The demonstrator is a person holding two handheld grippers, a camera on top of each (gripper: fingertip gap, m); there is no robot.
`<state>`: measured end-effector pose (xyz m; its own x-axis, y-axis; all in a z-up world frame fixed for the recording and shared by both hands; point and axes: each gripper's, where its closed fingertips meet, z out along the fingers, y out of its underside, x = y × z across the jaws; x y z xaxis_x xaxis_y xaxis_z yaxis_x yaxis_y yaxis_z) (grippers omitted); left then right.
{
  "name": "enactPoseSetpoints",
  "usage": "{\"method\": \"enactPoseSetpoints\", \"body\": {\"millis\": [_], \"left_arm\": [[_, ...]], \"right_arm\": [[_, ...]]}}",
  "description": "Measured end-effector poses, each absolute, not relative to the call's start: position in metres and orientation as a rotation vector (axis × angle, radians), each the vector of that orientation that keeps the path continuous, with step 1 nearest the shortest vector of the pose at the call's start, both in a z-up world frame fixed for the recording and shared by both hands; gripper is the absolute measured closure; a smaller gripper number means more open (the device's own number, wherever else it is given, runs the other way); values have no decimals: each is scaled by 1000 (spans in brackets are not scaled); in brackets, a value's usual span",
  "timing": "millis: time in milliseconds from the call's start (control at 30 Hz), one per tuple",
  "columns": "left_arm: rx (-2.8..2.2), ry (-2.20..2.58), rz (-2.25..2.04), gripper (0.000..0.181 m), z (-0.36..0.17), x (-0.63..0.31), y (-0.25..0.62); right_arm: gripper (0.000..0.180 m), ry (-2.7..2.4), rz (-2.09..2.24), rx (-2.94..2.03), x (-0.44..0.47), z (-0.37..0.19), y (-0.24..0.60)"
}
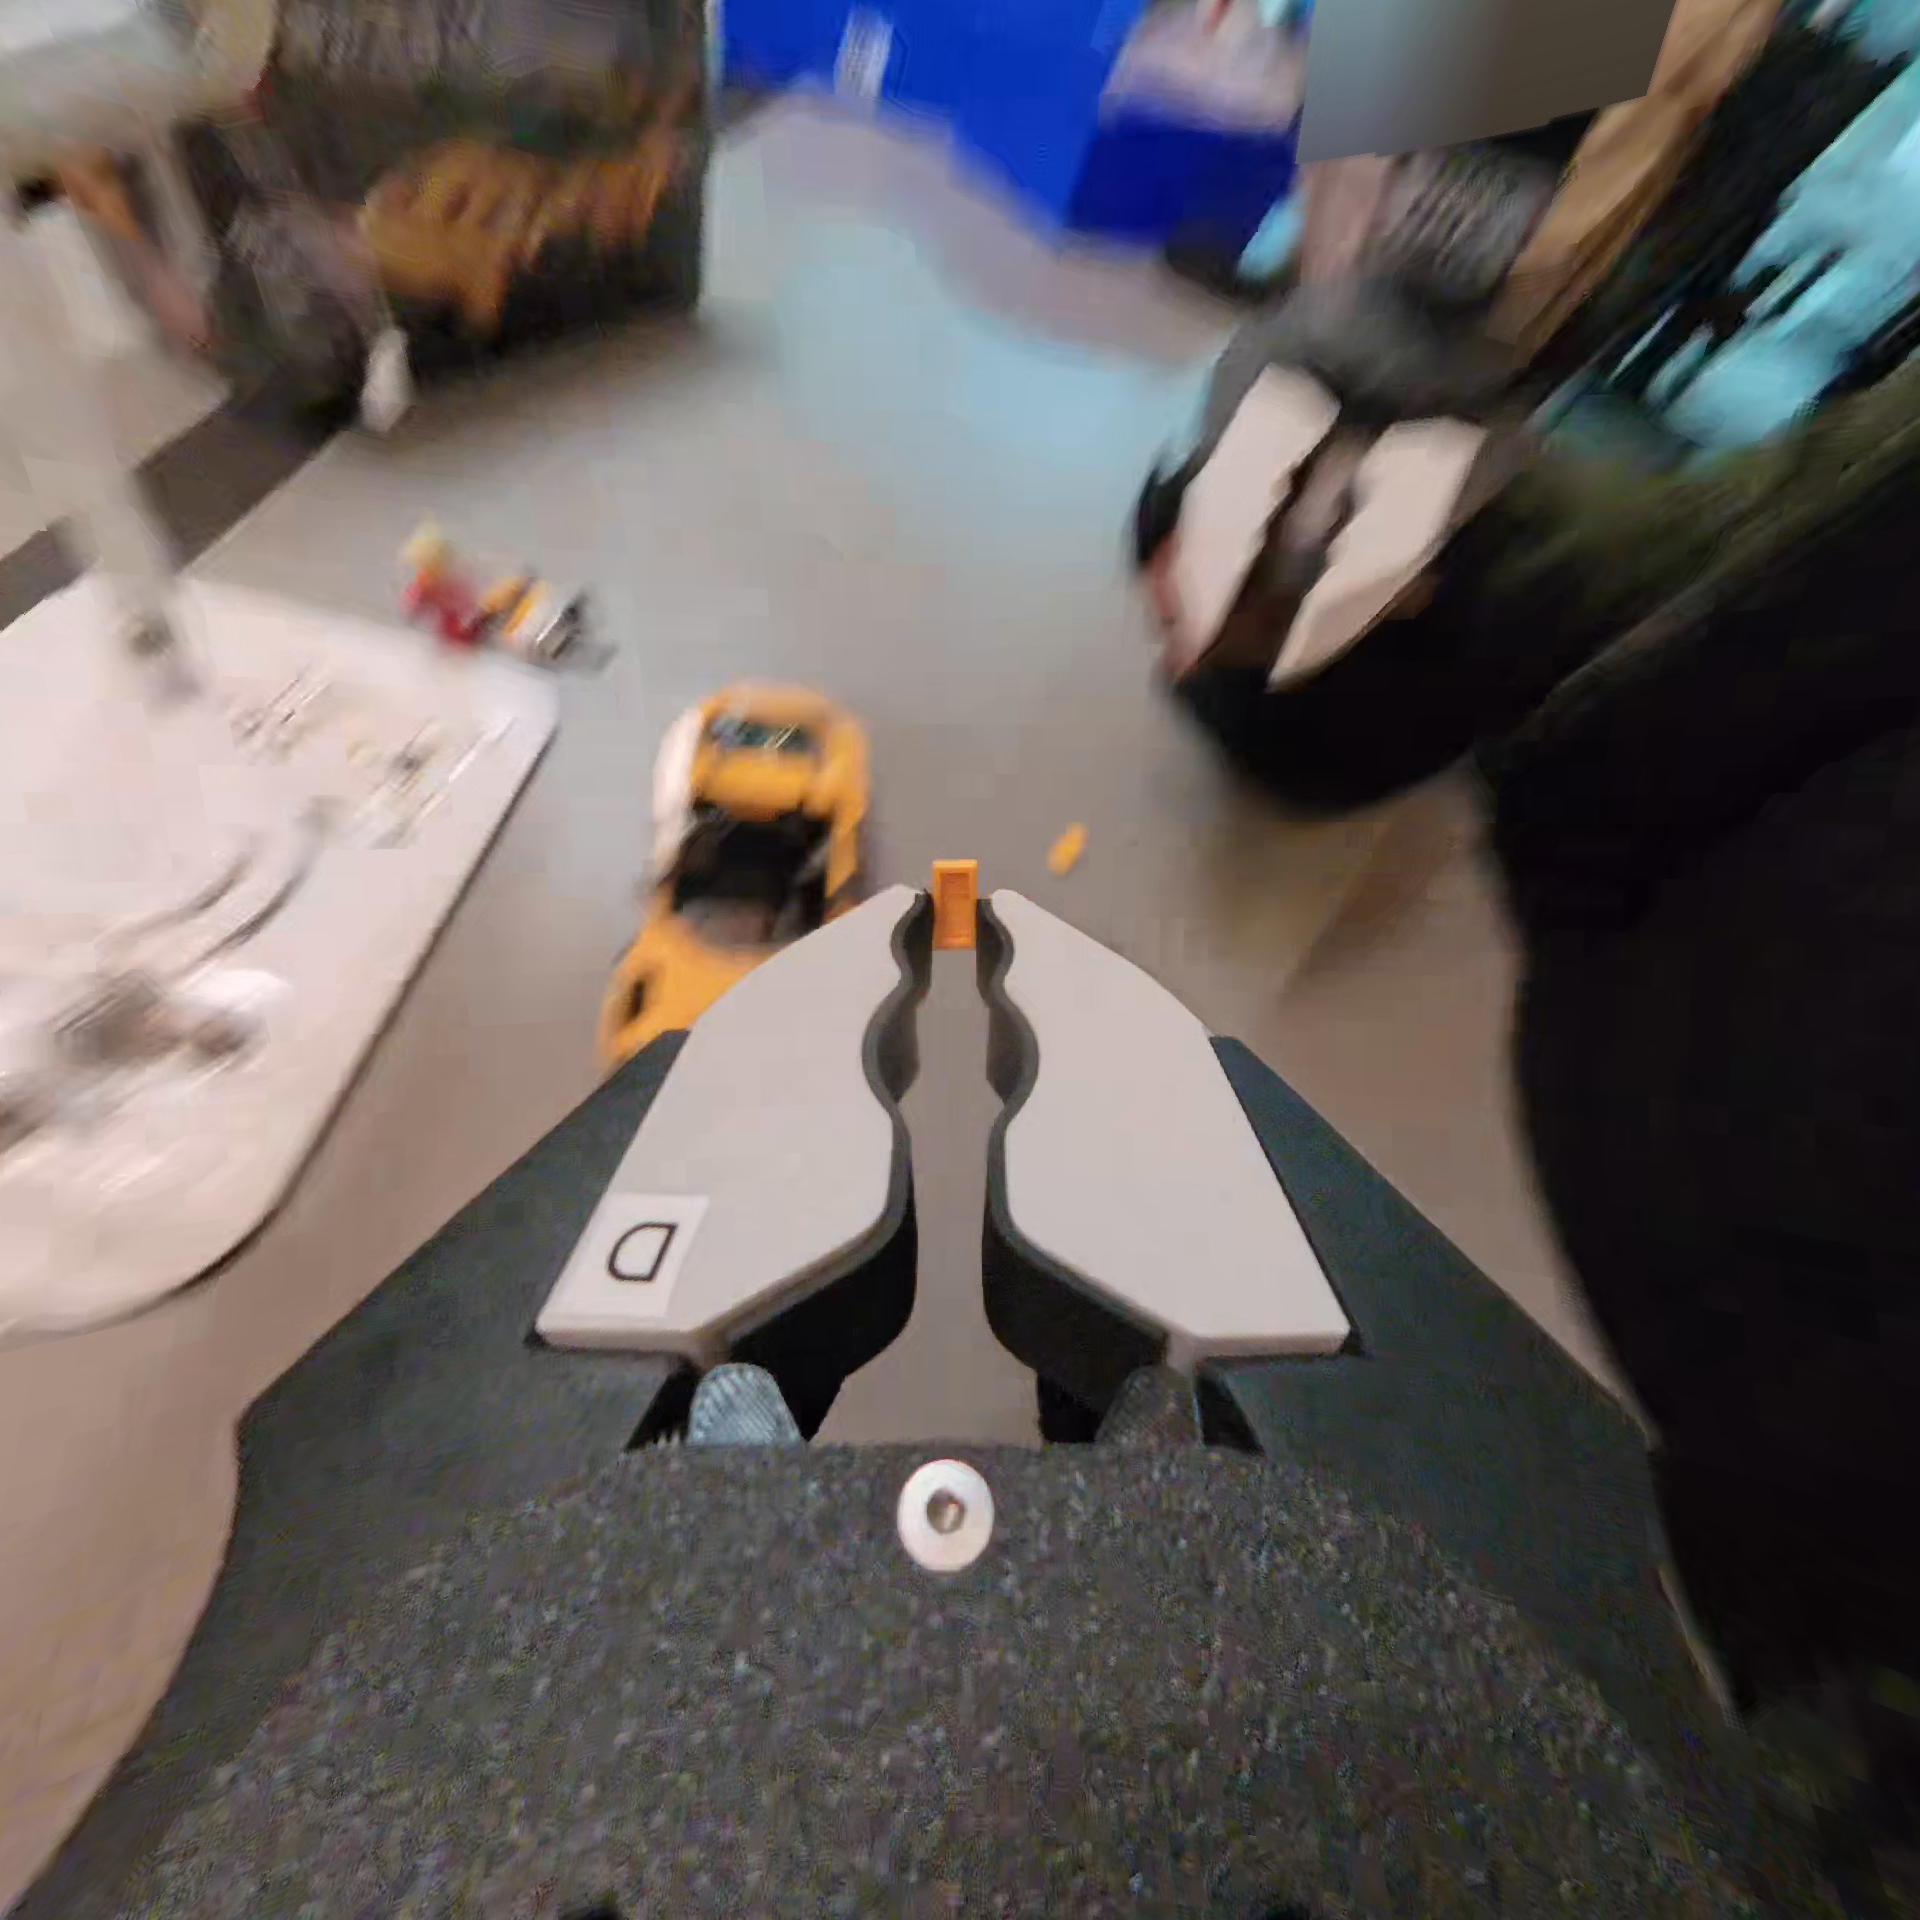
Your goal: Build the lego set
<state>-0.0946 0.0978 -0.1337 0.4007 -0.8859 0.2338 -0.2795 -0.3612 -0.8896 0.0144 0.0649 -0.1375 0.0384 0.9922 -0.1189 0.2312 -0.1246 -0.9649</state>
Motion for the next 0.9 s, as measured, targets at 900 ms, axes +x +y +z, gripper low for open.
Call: {"method": "enactPoseSetpoints", "body": {"millis": [900], "left_arm": [[-1631, 504, -2069, 173, -102, 2, 28]], "right_arm": [[174, -1525, 542, -1043, -10, -107, 27]]}}
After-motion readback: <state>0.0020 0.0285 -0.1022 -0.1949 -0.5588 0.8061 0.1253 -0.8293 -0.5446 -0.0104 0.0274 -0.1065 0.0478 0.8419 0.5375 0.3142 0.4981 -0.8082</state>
